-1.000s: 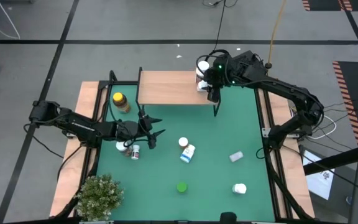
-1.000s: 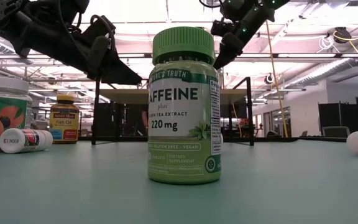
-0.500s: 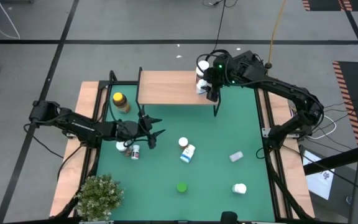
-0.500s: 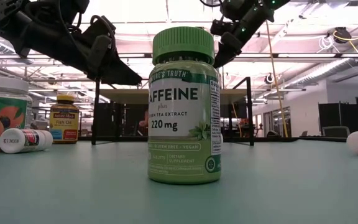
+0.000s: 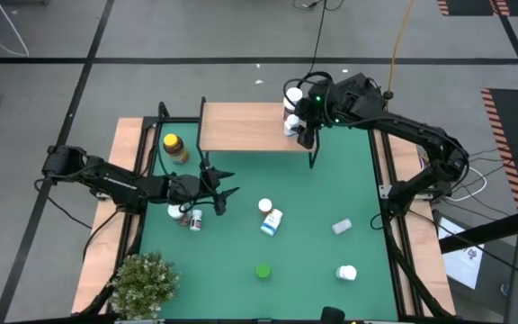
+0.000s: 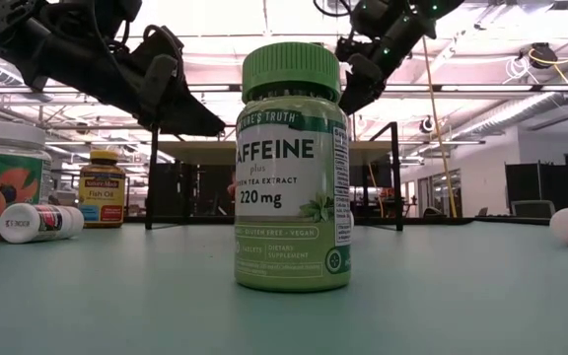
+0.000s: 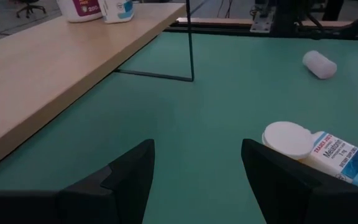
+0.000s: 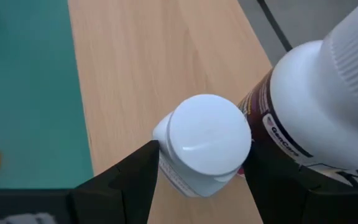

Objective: Pick and place medicine bottles onto shelf by color
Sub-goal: Put the right white blue medicine bottle on the shelf, then put the orange medicine bottle on the shelf

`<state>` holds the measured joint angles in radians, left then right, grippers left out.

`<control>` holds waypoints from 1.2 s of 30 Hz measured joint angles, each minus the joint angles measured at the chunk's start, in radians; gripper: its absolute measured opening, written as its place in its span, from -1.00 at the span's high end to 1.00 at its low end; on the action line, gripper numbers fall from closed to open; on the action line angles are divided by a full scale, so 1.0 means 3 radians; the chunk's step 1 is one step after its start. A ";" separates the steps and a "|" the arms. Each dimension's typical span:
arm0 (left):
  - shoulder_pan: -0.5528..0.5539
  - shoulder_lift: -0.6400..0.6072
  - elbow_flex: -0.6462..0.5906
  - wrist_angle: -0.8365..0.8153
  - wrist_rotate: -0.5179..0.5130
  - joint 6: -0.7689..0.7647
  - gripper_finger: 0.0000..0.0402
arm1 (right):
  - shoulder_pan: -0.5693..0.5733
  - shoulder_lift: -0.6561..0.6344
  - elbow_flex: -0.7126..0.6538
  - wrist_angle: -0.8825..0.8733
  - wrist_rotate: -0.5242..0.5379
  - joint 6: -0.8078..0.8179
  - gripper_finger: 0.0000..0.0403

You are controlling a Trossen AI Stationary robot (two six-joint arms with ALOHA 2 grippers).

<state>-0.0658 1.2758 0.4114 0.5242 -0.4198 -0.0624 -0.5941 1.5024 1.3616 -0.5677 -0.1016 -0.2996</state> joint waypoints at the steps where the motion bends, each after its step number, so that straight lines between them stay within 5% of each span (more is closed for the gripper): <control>1: 0.0000 0.0000 0.0000 -0.0007 0.0000 -0.0003 -0.22 | 0.0000 -0.0001 -0.0017 0.0025 0.0005 0.0001 -0.10; 12: 0.0000 0.0000 0.0000 -0.0012 0.0000 -0.0024 -0.22 | 0.0024 -0.0009 -0.0061 0.0140 0.0533 0.0181 -0.10; 36: -0.0076 0.0000 0.0000 -0.0239 0.0001 -0.0241 -0.22 | 0.0304 -0.0429 -0.0065 -0.0269 0.0879 0.0552 -0.10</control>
<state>-0.0885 1.2758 0.4114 0.4524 -0.4194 -0.1349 -0.5028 1.3737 1.3422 -0.6484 0.1619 -0.1341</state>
